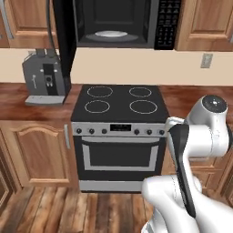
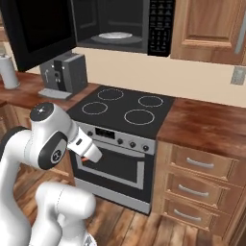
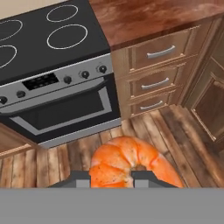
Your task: Transport the shrimp from the fridge to the microwave and turn on the microwave.
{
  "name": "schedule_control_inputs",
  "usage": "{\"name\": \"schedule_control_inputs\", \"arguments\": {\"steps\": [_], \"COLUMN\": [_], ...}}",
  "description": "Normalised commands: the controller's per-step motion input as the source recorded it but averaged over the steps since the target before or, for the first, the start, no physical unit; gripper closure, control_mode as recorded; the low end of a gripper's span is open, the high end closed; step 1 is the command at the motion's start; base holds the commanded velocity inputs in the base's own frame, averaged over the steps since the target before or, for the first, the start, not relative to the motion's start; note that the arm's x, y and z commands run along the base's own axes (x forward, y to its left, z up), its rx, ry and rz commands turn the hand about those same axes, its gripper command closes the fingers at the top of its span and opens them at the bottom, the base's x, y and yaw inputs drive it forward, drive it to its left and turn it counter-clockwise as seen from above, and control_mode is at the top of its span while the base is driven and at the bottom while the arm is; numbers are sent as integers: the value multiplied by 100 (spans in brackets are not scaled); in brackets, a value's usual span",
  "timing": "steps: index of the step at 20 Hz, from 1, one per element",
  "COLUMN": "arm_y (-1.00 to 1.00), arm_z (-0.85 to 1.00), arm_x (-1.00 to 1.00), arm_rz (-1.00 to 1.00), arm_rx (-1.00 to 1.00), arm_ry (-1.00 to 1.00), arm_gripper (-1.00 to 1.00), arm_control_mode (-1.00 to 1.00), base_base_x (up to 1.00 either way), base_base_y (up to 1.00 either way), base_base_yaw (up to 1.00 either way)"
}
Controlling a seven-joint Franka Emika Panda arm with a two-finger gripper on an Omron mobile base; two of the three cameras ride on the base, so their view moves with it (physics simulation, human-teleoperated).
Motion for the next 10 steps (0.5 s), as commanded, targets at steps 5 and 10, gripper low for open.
{"name": "schedule_control_inputs", "arguments": {"steps": [5, 10], "arm_y": [0, 0], "arm_z": [0, 0], "arm_x": [0, 0], "arm_rz": [0, 0], "arm_rx": [0, 0], "arm_ry": [0, 0], "arm_gripper": [100, 100], "arm_control_mode": [100, 100], "base_base_x": [53, 51], "base_base_y": [4, 13], "base_base_yaw": [16, 10]}}
